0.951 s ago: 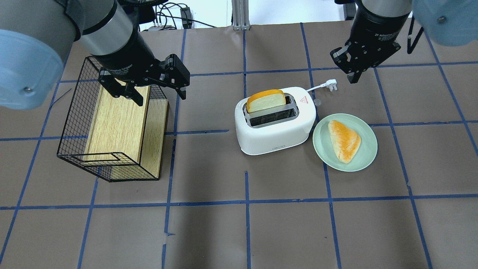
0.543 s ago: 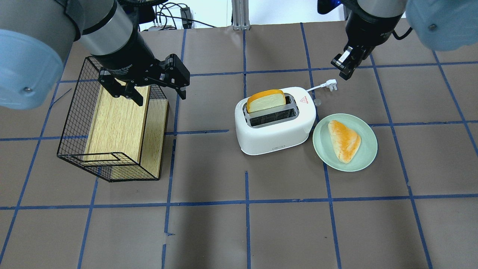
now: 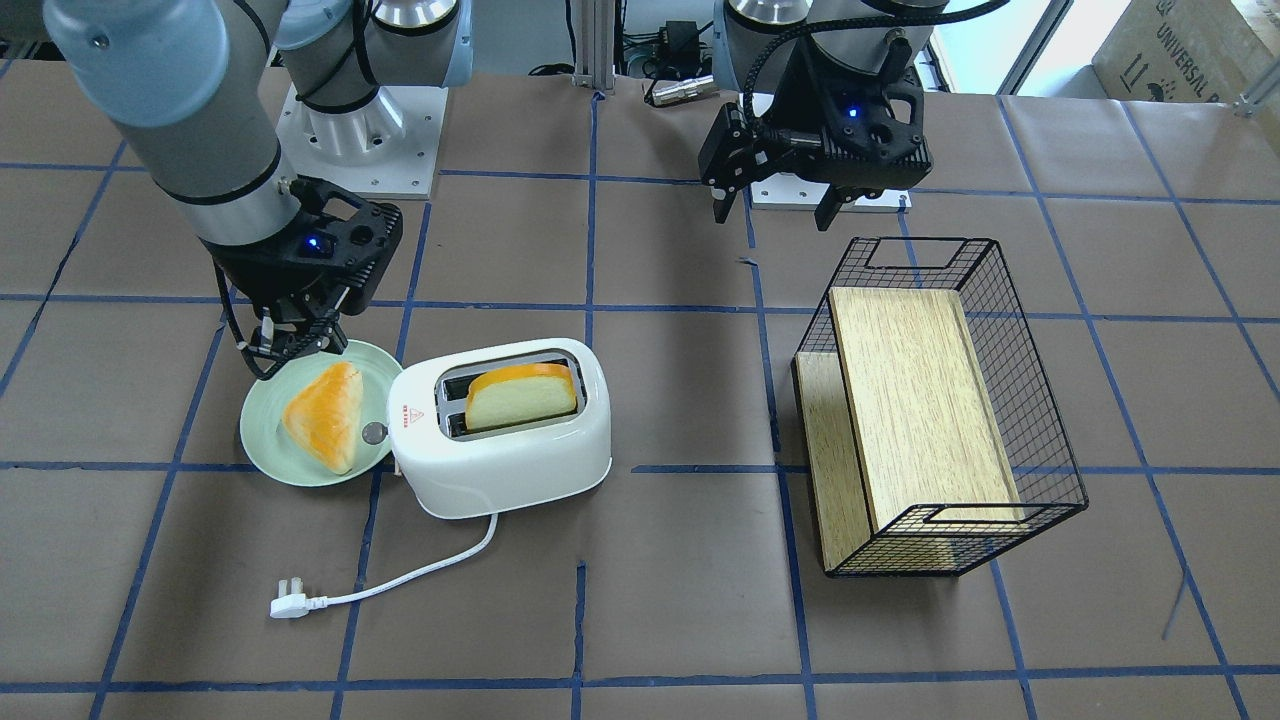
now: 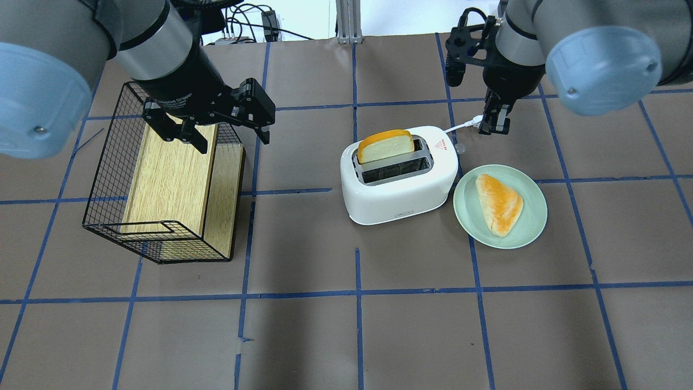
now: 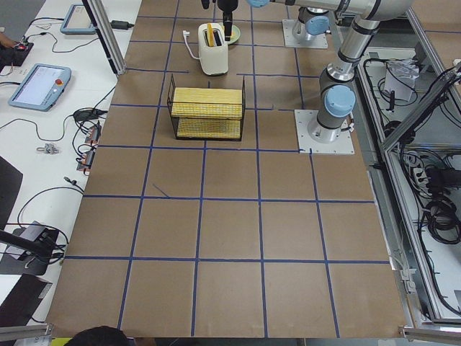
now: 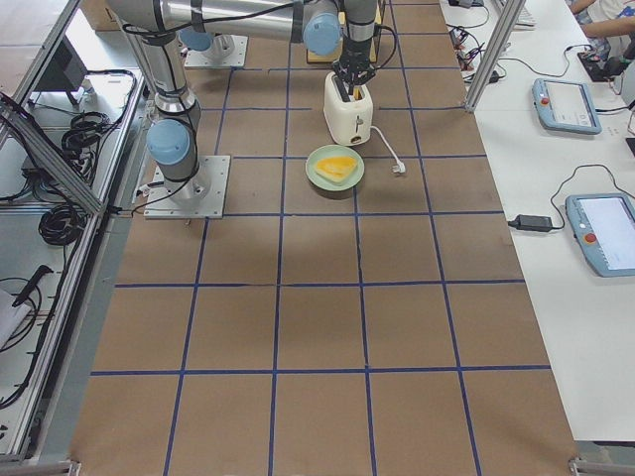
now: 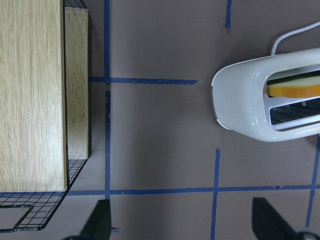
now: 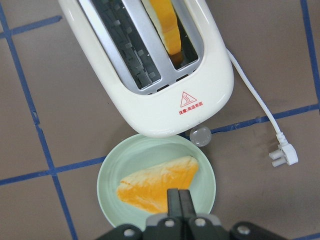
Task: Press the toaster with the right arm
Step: 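Move the right gripper down toward the toaster's lever side, then position the right gripper over the toaster lever beside the plate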
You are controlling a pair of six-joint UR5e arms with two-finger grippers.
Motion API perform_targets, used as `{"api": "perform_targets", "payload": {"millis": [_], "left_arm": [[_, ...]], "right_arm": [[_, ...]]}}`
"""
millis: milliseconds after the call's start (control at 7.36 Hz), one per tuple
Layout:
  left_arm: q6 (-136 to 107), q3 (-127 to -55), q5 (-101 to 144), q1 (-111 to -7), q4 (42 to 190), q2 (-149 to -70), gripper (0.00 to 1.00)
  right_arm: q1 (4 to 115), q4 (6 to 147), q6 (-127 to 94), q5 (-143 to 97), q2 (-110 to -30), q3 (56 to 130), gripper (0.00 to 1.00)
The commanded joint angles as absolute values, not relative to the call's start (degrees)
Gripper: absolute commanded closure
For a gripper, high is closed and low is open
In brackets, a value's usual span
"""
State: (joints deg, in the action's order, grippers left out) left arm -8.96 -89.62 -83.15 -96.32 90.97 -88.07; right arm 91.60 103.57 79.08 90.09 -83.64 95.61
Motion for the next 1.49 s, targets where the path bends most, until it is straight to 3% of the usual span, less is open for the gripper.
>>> {"api": "perform_targets", "payload": {"millis": [0, 1358], "left_arm": [[-9.0, -89.6, -83.1, -96.3, 91.0, -88.1, 0.0], [-9.0, -89.6, -83.1, -96.3, 91.0, -88.1, 0.0]], "right_arm": [[91.6, 120.0, 90.6, 90.8, -82.8, 105.3, 0.99], [92.0, 125.2, 94.2, 90.7, -77.6, 105.0, 0.99]]}}
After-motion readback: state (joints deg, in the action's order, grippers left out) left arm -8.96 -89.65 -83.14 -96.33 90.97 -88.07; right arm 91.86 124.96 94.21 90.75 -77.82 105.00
